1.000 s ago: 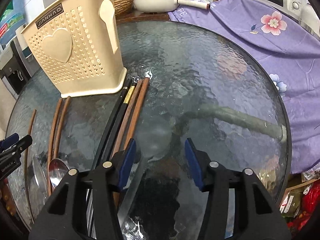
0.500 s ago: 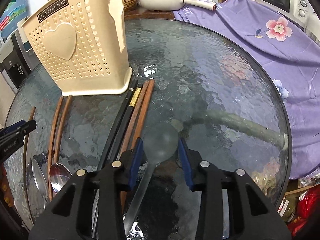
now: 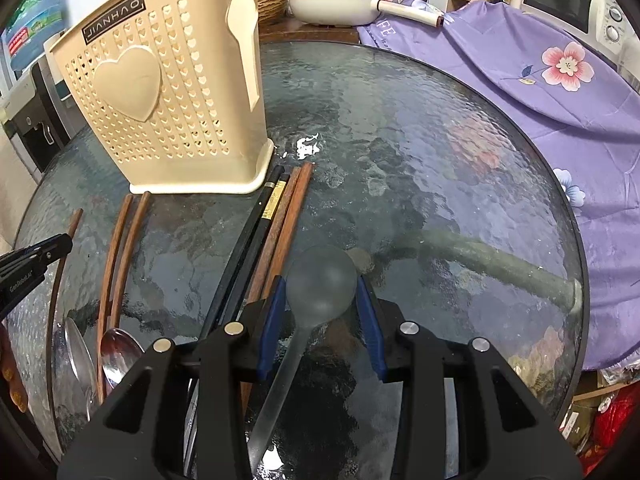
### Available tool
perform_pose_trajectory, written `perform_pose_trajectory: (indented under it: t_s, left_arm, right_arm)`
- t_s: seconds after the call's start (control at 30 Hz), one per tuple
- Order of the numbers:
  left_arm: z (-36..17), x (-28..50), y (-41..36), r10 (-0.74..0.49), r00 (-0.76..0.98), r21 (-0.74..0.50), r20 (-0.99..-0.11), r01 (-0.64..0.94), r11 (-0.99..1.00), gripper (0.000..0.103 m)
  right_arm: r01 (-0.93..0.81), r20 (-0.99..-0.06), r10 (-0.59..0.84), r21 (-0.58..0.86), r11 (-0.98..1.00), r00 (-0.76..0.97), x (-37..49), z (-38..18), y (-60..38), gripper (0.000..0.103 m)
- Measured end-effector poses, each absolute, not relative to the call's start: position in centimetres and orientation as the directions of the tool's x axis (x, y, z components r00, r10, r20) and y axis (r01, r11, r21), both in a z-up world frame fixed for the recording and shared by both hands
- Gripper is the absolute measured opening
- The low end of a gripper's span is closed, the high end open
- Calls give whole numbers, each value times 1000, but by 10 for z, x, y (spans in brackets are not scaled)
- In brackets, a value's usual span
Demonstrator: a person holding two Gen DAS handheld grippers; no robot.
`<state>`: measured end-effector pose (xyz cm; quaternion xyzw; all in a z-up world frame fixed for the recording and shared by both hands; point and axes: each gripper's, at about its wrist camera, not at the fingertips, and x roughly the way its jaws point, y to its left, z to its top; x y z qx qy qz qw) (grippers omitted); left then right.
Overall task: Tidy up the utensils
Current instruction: 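Grasp a brown chopstick with the left tool while the right tool grasps the clear plastic spoon, then lift the chopstick and plastic spoon and carry both over the cream basket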
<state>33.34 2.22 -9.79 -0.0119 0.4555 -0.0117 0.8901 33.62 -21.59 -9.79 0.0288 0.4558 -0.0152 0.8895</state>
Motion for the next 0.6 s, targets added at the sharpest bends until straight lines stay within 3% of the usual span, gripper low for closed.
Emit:
perform_pose_trajectory:
  t_s: [0.3, 0.6]
  left_arm:
    - [-87, 337, 21, -75, 616, -67, -784, 36, 997, 7]
    - [-26, 312, 23, -155, 728, -116, -668, 104, 988, 7]
  right_arm:
    - [8, -765, 52, 75, 997, 641, 337, -79, -227, 37]
    - [-76, -653, 96, 59, 995, 752, 316, -31, -230, 37]
